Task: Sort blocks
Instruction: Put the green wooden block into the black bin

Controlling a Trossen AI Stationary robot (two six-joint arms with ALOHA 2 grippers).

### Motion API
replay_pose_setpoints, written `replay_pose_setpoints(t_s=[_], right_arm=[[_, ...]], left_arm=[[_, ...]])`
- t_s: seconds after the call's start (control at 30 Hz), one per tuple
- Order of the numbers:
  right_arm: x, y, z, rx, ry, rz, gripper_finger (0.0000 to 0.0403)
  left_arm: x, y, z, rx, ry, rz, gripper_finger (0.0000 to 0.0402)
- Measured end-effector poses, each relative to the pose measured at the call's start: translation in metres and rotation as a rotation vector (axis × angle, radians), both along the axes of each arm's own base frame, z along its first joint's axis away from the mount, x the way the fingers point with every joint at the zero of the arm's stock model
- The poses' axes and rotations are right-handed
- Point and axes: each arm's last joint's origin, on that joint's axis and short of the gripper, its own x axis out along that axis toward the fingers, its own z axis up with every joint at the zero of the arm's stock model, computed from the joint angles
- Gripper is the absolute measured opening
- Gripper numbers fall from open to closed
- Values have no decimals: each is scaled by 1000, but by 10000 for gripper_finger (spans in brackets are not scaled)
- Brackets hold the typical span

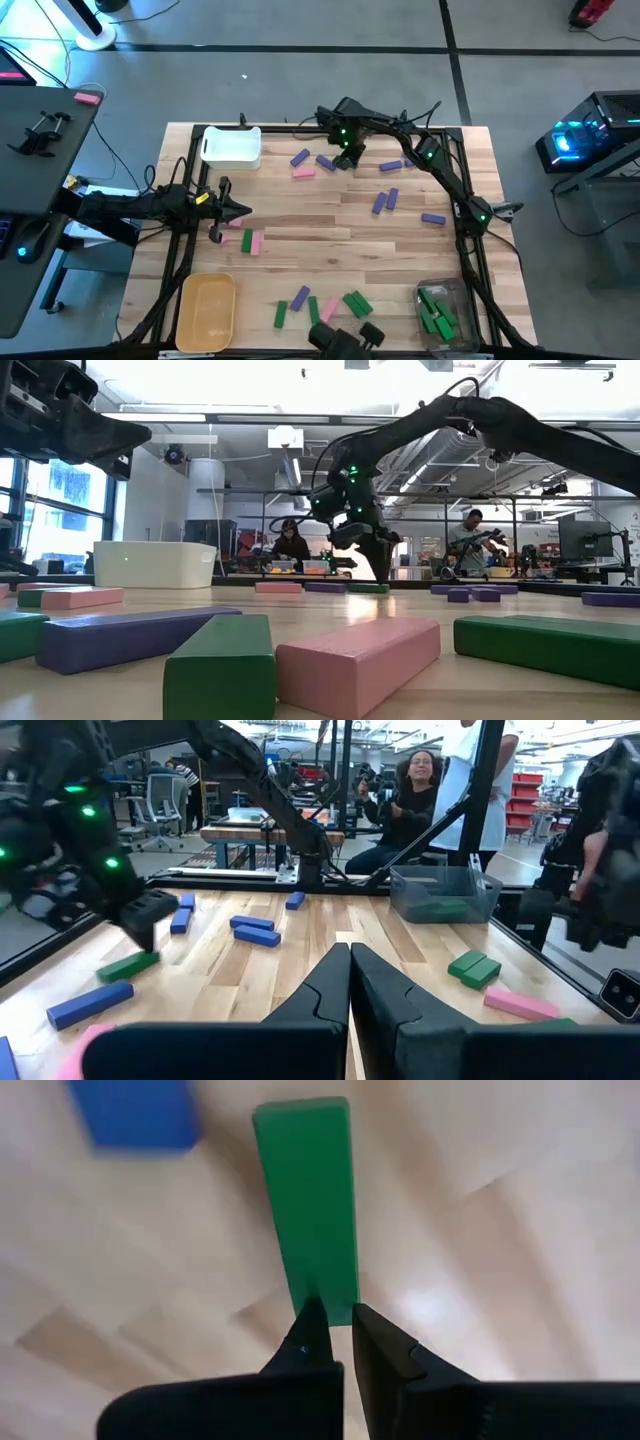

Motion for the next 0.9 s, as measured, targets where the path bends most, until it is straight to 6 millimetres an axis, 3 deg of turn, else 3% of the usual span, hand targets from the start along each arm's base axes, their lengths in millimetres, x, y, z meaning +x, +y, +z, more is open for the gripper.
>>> replay_pose_setpoints(t_s=[0.27,0.53,0.7,0.9], right_arm=[[-15,71,-18,63,12,-4,0],[-42,157,-6,90,-173,-162,0],[-50,196,25,40,-226,-190,0],[-51,228,61,26,-370,-213,0]], left_arm=[[0,0,0,0,0,0,0],[0,0,0,0,0,0,0],[0,0,0,0,0,0,0],[0,0,0,0,0,0,0]])
